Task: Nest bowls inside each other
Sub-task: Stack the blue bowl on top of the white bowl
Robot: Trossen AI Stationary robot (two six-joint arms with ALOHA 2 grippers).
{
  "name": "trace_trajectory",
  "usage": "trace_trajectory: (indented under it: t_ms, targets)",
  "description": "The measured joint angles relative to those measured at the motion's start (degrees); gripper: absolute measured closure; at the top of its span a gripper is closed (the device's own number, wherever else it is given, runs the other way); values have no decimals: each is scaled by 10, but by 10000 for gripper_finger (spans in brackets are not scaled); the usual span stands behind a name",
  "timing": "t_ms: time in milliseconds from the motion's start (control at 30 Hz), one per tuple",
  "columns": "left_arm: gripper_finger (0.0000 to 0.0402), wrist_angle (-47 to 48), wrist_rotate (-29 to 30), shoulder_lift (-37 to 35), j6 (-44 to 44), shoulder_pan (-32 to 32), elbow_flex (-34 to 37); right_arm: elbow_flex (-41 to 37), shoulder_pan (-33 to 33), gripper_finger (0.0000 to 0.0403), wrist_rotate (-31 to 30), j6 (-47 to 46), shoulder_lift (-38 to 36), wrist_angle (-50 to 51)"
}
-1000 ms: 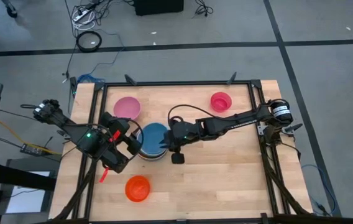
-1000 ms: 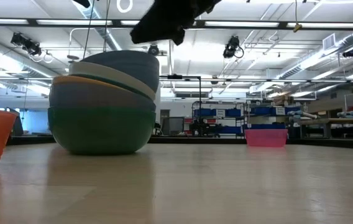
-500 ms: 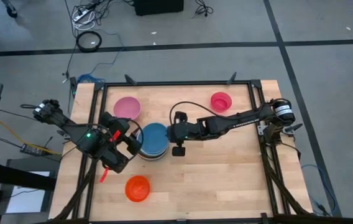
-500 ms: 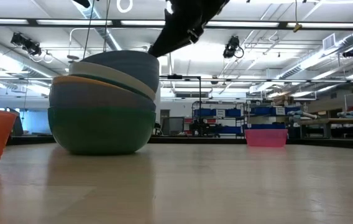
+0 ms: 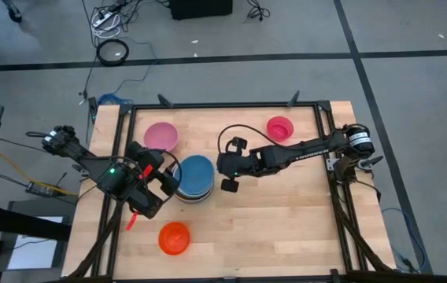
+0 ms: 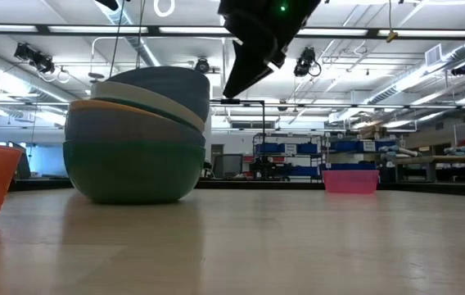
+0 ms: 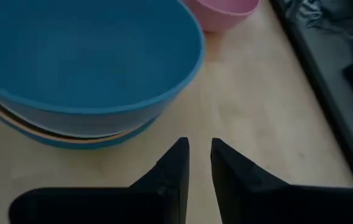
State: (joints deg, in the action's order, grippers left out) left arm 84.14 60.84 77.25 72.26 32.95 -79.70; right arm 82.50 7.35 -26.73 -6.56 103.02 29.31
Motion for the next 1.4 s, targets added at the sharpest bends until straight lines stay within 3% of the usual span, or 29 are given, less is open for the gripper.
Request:
trace_trajectory:
  t_ms: [200, 533, 1400]
  targets:
    - [154, -1, 0, 0, 0, 0, 0, -1, 1, 350, 72, -25, 10, -35]
    - [154, -3, -4, 0, 0, 1, 0, -1, 0, 360, 136, -38, 28, -126]
    - [154, -4, -9, 0, 0, 1, 0, -1, 4, 360, 214, -49, 59, -205]
